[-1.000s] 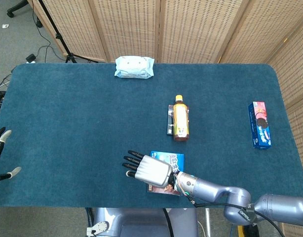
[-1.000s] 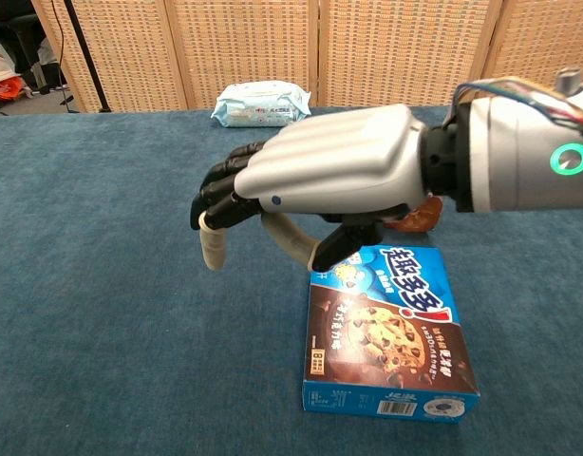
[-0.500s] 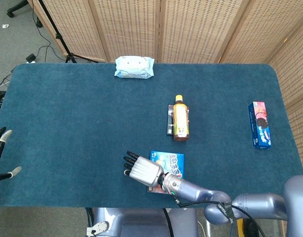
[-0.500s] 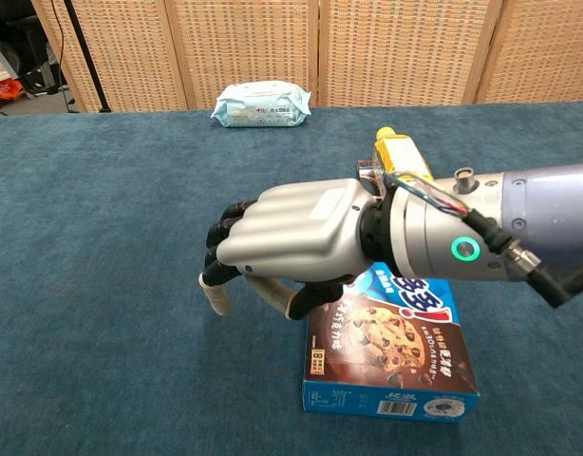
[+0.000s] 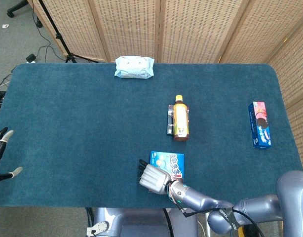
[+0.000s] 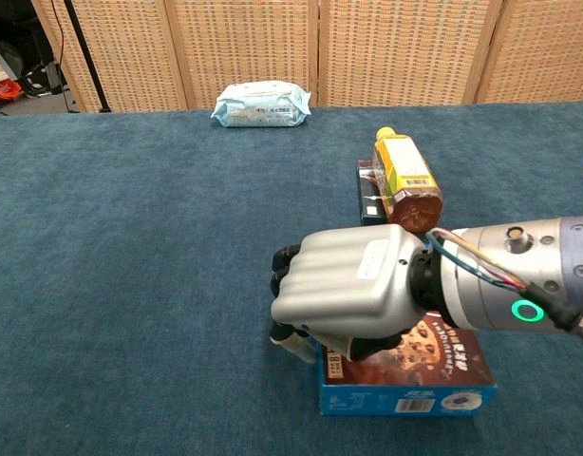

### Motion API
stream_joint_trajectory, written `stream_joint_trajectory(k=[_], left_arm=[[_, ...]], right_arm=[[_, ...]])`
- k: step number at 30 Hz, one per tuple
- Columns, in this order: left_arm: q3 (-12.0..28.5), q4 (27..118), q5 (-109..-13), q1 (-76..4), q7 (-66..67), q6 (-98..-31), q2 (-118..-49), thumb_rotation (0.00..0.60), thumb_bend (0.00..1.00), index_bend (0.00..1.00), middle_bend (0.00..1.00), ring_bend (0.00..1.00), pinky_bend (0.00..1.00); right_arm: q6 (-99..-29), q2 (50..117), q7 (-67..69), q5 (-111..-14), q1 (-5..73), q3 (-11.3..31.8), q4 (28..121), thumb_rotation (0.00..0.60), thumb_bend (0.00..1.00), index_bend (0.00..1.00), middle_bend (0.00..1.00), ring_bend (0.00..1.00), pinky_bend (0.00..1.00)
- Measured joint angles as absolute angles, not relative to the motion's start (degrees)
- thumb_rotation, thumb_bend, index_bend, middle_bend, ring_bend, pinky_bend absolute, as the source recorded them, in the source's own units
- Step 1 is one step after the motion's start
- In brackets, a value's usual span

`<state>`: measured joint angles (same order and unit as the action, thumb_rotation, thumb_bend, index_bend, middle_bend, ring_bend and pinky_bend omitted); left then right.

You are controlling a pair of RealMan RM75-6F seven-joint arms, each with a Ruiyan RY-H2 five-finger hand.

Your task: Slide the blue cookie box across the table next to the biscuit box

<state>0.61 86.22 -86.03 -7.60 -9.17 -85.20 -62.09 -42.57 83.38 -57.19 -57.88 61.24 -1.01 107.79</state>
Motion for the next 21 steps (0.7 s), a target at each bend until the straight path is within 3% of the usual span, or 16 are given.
stream_joint_trajectory(k=[13,21], left_arm=[[0.6,86.7,-86.9,-7.7,-8.2,-84.5,-62.2,0.6,0.0,0.0,0.0,0.0,0.0],[0.6,87.1,-87.3,-7.8,-7.7,-84.2,-62.3,0.6,0.0,0.0,0.0,0.0,0.0]], right_arm=[[-45.9,75.0,-58.9,-64.9,59.8,-8.0,110.9,0.6,1.0,0.51,0.43,0.22,0.09],[-47.1,72.0,-53.5,-67.4,57.3,-9.5,108.1,0.6,1.0,0.51,0.44,0.23,0.09]])
